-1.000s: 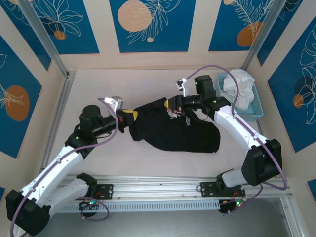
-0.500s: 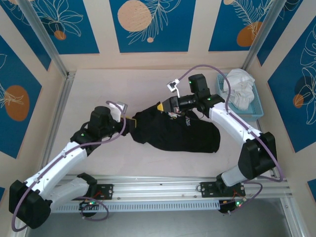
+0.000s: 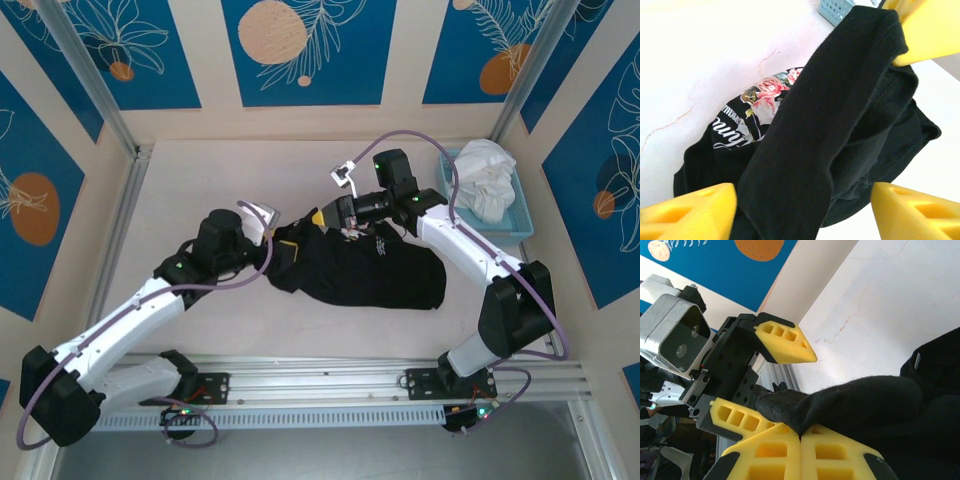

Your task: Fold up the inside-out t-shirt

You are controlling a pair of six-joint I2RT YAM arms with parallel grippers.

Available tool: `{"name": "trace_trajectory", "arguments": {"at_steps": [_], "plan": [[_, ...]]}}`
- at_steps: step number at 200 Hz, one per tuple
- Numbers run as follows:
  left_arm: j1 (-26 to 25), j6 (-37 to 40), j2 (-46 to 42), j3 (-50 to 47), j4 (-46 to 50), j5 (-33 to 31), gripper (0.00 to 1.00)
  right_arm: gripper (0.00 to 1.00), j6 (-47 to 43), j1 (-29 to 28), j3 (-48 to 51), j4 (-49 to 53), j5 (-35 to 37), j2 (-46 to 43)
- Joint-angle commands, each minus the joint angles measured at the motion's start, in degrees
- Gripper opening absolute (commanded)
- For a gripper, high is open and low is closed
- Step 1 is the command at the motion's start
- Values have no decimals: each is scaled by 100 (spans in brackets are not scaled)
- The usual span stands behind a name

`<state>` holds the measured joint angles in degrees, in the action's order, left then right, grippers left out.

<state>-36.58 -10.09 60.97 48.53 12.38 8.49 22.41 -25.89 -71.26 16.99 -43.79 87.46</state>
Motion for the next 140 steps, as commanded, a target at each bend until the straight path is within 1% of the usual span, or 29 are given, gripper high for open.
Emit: {"name": "trace_trajectory", "arguments": {"at_steps": [1,27,37,49,62,72,83,91,109,123,140], "plan": [[-42,99,190,329,-228,-3,60,0,-185,-39,-142,183,-182,29],[-40,208,556,610,-57,-234,30,0,-411,-40,-133,395,-167,-39],[-33,202,644,678,7,-277,17,0,-578,-32,-161,556,-115,-69],[-19,98,670,735,29,-288,0,0,-908,-40,-292,1004,170,-65],[1,-74,650,832,89,-164,0,0,-1298,-70,-594,1736,847,27],[33,-225,661,936,166,160,0,0,-1405,-92,-800,2137,1549,122],[46,-411,671,1016,186,575,0,0,-1354,-130,-960,2304,2323,240],[62,-589,663,1028,153,840,0,2,-1245,-163,-1038,2268,2660,324],[77,-967,603,971,-49,1222,0,6,-983,-206,-1177,2017,2773,559],[95,-1216,549,903,-217,1269,0,10,-877,-268,-1341,1890,2762,756],[166,-1460,537,852,-316,1196,0,13,-932,-335,-1510,1977,2850,851]]}}
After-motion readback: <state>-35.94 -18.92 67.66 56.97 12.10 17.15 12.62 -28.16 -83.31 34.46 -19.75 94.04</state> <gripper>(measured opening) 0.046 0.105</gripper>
